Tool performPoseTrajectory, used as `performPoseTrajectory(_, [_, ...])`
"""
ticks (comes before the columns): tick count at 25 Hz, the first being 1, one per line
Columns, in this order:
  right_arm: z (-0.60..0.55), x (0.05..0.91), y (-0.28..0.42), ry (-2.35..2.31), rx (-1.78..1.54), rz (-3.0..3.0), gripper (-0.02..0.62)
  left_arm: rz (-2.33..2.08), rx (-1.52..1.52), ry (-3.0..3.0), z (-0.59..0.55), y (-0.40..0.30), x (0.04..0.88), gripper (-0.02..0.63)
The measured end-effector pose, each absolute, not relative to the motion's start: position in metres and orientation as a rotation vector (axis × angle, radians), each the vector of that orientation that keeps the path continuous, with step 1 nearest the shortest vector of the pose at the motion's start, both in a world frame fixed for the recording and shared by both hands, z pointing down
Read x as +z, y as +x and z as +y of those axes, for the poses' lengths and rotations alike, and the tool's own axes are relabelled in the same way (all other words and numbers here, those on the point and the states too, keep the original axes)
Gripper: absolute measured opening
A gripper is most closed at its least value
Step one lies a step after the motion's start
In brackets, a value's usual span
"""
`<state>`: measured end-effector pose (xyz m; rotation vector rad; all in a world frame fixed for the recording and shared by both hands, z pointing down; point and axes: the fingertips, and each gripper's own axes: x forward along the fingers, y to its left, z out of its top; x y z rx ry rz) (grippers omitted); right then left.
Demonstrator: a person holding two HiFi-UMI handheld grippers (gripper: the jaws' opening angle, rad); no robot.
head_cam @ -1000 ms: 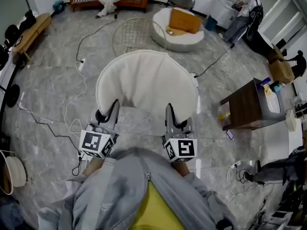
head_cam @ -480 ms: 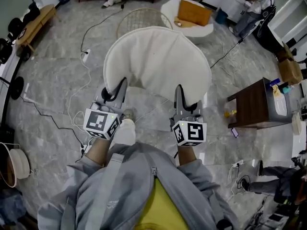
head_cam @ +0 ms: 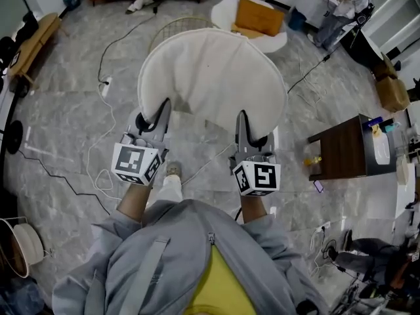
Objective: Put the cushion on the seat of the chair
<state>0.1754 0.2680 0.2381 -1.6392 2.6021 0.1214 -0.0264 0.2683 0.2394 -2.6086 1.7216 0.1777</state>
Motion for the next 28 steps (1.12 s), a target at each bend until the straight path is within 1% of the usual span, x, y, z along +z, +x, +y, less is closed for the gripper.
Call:
performPoseTrajectory(8, [0.144,0.245,0.128,-1.665,0.126,2.622,0.069,1.708,0.182,-2.635,0.147,-0.073,0.249,0.060])
performPoseTrajectory(13, [0.083,0.256,0.113,-1.715,0.128,2.612,0.069,1.683,0.200,-2.674,0.085,-0.089,0.263,0.060])
performPoseTrajectory(28, [-0.022,0.289,0.102,-1.766,0.052,2.638,0.069,1.693,0.178,-2.751,-0.016,-0.099,0.296,0.060])
